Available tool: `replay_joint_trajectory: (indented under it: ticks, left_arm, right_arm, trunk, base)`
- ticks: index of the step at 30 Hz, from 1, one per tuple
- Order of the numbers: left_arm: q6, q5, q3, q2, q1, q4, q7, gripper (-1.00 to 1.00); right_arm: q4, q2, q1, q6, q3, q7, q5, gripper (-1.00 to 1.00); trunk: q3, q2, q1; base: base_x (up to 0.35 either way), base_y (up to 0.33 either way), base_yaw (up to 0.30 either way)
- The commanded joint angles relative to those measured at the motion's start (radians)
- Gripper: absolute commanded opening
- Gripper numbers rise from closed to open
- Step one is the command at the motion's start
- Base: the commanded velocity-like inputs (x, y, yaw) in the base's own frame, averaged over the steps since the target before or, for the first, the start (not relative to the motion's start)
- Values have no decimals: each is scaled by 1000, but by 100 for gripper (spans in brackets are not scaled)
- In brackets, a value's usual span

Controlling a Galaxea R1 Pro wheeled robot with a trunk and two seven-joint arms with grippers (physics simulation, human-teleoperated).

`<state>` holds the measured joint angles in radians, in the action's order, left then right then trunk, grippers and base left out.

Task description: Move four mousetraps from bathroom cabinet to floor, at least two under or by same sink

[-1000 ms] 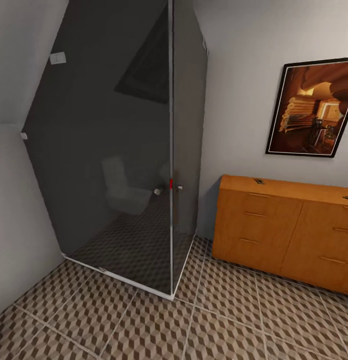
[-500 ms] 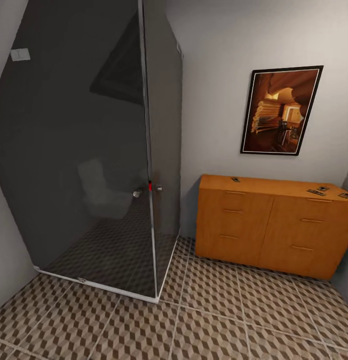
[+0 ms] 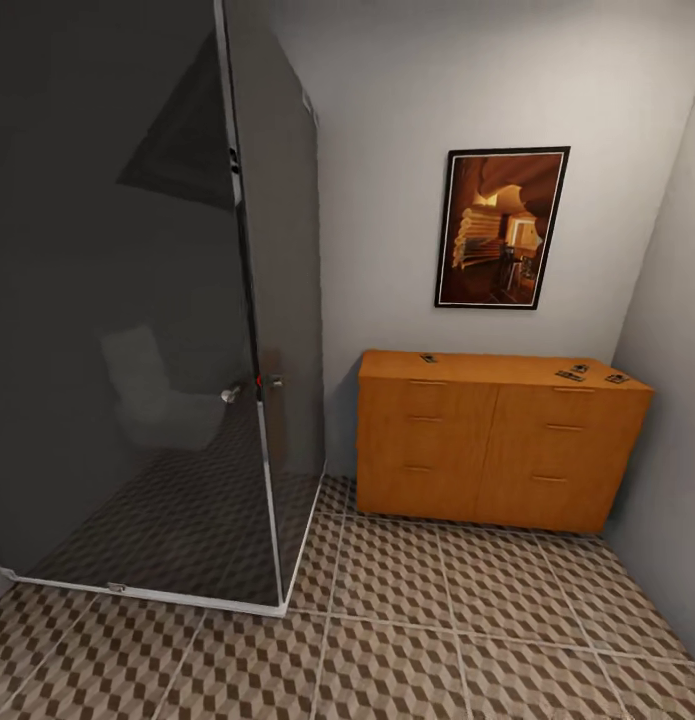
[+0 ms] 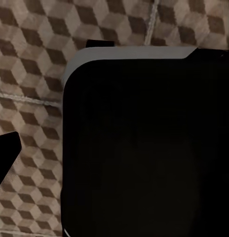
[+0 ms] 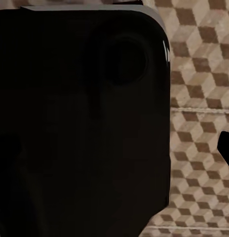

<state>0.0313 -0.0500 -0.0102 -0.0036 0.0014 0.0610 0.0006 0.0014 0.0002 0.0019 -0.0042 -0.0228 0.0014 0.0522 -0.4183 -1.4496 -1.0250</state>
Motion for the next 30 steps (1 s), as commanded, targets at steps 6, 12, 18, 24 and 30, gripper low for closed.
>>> replay_joint_trajectory:
  ticks: [6,12,18,24,30]
  left_arm:
    - [2,-5,-1,-1,0,1,0,100]
    - [2,-5,0,-1,0,1,0,100]
    - [2,-4,1,-1,0,1,-1,100]
    - [2,-4,1,-1,0,1,0,100]
    - [2,-4,2,-1,0,2,-1,100]
  right_arm:
    - [0,0,0,0,-2,0,7,100]
    - [0,0,0,0,-2,0,7,100]
    - [0,1,0,0,-2,0,7,100]
    - [0,1,0,0,-1,0,7,100]
    - [0,1,0,0,0,0,6,100]
  trunk:
    - [4,0,0]
    - [8,0,0]
    - [13,0,0]
    - [17,0,0]
    - [22,0,0]
  base:
    - [0,0,-260]
    - [0,0,-260]
    - [0,0,-260]
    - [0,0,-260]
    - [0,0,-260]
